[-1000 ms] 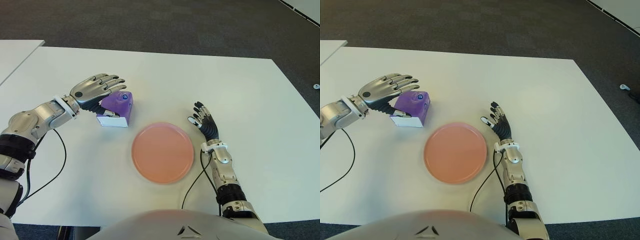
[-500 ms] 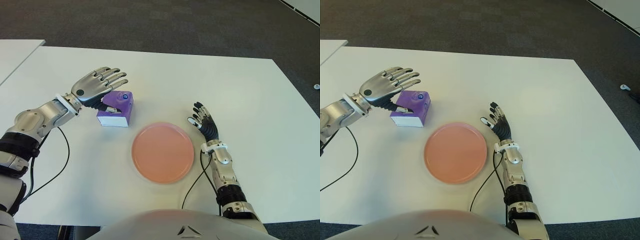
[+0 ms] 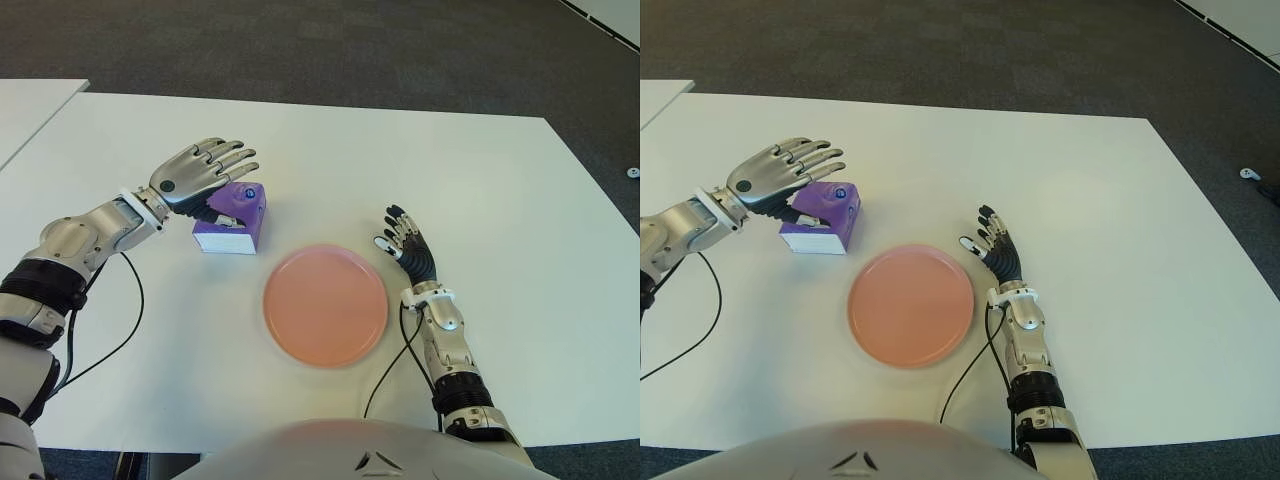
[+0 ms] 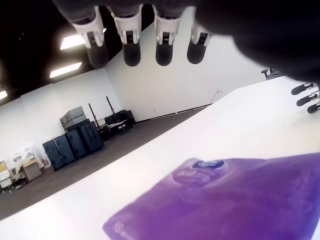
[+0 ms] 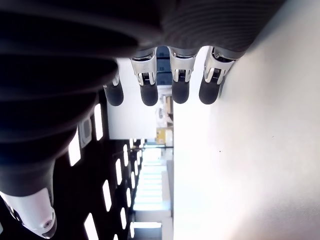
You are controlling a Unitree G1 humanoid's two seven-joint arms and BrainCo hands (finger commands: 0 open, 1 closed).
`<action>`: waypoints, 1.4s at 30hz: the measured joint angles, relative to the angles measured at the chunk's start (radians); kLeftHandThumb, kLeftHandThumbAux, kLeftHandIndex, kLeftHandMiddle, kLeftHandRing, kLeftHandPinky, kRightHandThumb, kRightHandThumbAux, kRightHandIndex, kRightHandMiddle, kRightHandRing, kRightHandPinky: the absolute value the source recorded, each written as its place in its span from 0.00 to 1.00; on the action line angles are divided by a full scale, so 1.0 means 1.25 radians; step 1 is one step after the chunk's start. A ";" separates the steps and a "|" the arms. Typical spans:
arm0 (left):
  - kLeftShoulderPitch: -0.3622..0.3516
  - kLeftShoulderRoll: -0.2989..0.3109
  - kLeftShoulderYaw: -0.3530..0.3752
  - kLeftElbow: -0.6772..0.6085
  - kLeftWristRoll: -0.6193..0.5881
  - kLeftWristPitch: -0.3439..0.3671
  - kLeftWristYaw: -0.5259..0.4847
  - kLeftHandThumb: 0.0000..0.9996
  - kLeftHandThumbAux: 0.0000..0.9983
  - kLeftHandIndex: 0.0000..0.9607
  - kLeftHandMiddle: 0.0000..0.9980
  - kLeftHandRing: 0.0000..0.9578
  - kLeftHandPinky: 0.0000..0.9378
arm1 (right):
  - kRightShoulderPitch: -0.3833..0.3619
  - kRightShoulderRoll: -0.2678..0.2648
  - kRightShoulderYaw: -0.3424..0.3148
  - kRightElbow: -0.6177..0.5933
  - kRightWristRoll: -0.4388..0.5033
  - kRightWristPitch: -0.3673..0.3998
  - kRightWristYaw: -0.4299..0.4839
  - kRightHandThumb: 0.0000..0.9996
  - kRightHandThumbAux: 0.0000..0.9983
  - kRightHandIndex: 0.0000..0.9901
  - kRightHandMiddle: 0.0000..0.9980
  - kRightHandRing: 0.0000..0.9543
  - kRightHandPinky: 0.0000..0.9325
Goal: Put the tissue paper into the plate.
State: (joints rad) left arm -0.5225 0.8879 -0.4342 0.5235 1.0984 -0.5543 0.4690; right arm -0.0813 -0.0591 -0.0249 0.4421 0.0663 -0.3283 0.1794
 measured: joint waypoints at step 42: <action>-0.127 -0.079 -0.153 0.277 -0.022 -0.024 -0.052 0.13 0.14 0.00 0.00 0.00 0.00 | 0.009 -0.013 0.000 -0.007 0.006 0.000 0.015 0.00 0.65 0.02 0.07 0.02 0.00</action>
State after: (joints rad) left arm -0.6808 0.7891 -0.6256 0.8691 1.0704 -0.5845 0.4044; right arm -0.0694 -0.0759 -0.0253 0.4329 0.0737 -0.3280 0.1986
